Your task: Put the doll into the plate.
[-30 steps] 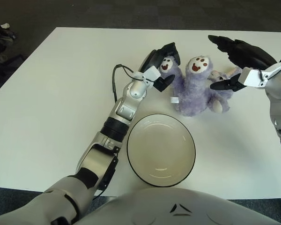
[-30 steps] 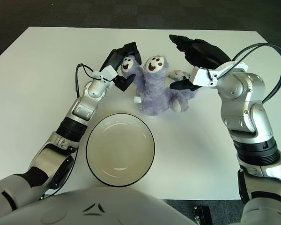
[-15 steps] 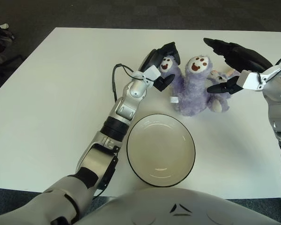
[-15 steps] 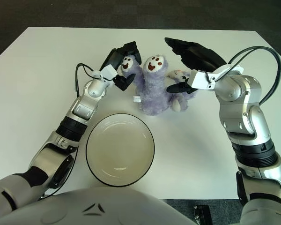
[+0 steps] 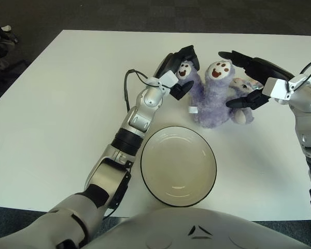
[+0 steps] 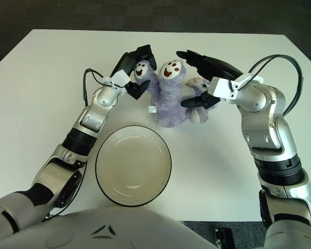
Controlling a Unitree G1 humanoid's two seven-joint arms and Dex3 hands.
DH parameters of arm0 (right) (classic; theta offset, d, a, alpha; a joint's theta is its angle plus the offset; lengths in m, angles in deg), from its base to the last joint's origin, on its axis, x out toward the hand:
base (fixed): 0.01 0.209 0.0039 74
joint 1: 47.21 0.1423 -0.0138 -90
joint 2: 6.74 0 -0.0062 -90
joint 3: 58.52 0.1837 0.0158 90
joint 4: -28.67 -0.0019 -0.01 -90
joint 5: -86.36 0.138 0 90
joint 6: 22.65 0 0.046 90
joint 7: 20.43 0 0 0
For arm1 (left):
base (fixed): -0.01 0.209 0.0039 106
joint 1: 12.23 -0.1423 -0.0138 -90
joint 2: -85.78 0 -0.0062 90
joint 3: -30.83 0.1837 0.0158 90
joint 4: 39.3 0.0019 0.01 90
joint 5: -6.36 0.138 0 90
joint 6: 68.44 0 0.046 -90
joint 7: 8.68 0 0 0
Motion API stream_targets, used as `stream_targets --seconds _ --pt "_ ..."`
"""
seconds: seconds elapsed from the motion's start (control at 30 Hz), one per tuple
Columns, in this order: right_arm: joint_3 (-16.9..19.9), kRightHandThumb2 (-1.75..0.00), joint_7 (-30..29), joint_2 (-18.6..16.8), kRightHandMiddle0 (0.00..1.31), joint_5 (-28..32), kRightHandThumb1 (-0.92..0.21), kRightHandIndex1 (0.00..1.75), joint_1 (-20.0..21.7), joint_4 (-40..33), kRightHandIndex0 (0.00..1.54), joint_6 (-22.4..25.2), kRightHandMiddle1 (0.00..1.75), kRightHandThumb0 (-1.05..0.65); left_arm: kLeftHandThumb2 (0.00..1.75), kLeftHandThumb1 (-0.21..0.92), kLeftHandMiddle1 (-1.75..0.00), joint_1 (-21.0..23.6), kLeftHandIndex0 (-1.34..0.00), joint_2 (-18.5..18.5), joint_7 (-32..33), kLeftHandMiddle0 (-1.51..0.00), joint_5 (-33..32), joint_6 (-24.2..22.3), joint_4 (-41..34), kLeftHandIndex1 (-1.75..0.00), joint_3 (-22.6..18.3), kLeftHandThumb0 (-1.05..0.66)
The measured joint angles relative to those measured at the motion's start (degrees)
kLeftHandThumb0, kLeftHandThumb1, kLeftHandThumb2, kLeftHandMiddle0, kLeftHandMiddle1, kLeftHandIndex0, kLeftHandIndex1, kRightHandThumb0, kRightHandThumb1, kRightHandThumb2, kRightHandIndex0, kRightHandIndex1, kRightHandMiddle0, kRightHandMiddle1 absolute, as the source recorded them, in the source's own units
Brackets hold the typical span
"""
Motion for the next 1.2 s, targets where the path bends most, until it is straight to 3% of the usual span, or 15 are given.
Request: stream_targets --seconds 0.5,0.73,0.87,0.93,1.07,1.2 --pt "-3.0 -0.87 0.7 -0.2 0.00 0.4 -0.31 0.04 0.2 0.6 0.04 1.5 0.02 -0.82 1.75 -0.07 -1.72 0.0 -0.68 -0.1 0.0 -0.90 0.1 0.6 -0.1 -1.75 0.0 0.00" --pt "-4.7 -0.83 -0.4 -1.7 0.00 0.4 -0.36 0.11 0.5 4.3 0.11 -0.8 0.12 -0.83 1.75 -0.07 -1.73 0.0 -0.67 -0.2 0.1 -0.90 0.1 0.9 -0.1 -1.75 0.1 0.00" --pt "-6.1 -0.79 -2.7 -2.4 0.00 0.2 -0.41 0.15 0.5 10.6 0.10 -6.4 0.11 -0.85 1.75 -0.15 -1.74 0.0 -0.87 -0.2 0.2 -0.95 0.3 1.4 0.0 -1.48 0.2 -0.01" --pt "-6.7 -0.78 -2.9 -2.5 0.00 0.2 -0.41 0.16 0.5 12.7 0.10 -7.9 0.13 -0.86 1.75 -0.17 -1.74 0.1 -0.91 -0.3 0.2 -0.96 0.5 1.4 0.0 -1.43 0.2 -0.01" --pt "-7.0 -0.78 -2.8 -2.5 0.00 0.3 -0.39 0.30 0.9 14.1 0.06 -10.4 0.30 -0.84 1.75 -0.17 -1.75 0.3 -0.90 -0.4 0.2 -0.96 1.0 1.4 0.1 -1.43 0.2 -0.01" --pt "-7.4 -0.79 -2.7 -2.5 0.00 0.3 -0.36 0.46 1.9 15.6 0.02 -12.0 0.55 -0.83 1.75 -0.11 -1.75 0.5 -0.78 -0.3 0.2 -0.92 1.3 1.4 0.1 -1.61 0.3 0.00"
